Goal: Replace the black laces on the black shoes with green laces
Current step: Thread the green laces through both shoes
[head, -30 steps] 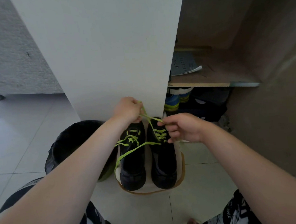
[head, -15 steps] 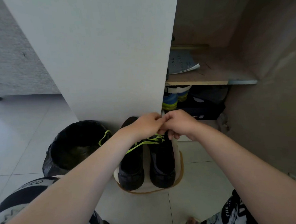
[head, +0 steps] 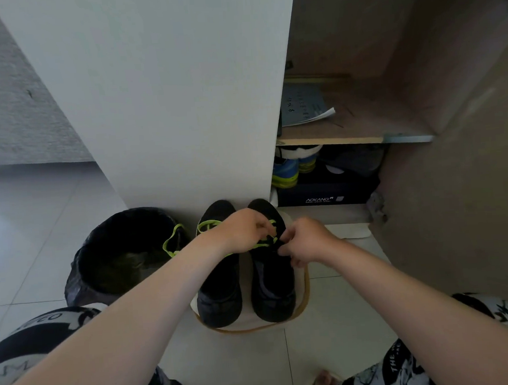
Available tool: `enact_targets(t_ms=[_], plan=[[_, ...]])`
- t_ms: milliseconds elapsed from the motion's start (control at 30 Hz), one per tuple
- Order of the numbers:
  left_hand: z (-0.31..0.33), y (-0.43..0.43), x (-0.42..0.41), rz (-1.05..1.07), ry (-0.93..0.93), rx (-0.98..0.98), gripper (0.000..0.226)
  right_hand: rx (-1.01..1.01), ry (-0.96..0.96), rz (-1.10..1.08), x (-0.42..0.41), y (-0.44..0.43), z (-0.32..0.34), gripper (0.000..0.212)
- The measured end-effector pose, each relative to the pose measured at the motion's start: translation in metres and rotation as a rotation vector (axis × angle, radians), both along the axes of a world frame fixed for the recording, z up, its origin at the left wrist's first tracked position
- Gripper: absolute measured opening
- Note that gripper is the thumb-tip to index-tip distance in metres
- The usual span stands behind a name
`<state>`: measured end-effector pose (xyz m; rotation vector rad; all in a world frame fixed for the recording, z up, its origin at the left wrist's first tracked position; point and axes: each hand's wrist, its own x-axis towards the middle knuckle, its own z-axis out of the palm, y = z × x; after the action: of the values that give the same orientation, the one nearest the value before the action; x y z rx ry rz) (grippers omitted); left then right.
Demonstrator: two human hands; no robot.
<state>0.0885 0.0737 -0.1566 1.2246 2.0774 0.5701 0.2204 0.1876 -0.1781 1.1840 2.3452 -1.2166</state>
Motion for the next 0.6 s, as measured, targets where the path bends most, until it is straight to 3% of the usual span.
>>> enact_targets(t_ms=[300, 433, 600], plan=[[-0.012, -0.005, 0.018, 0.09, 0.207, 0.105, 0.009, -0.333, 0.106, -0.189, 0.013, 0.01, -0.004, 0.036], [-0.02, -0.003, 0.029, 0.168, 0.192, 0.14, 0.015, -0.369, 0.115, -0.207, 0.014, 0.011, -0.005, 0.036], [-0.016, -0.001, 0.029, 0.045, 0.332, 0.085, 0.02, -0.375, 0.111, -0.198, 0.013, 0.01, 0.001, 0.034]])
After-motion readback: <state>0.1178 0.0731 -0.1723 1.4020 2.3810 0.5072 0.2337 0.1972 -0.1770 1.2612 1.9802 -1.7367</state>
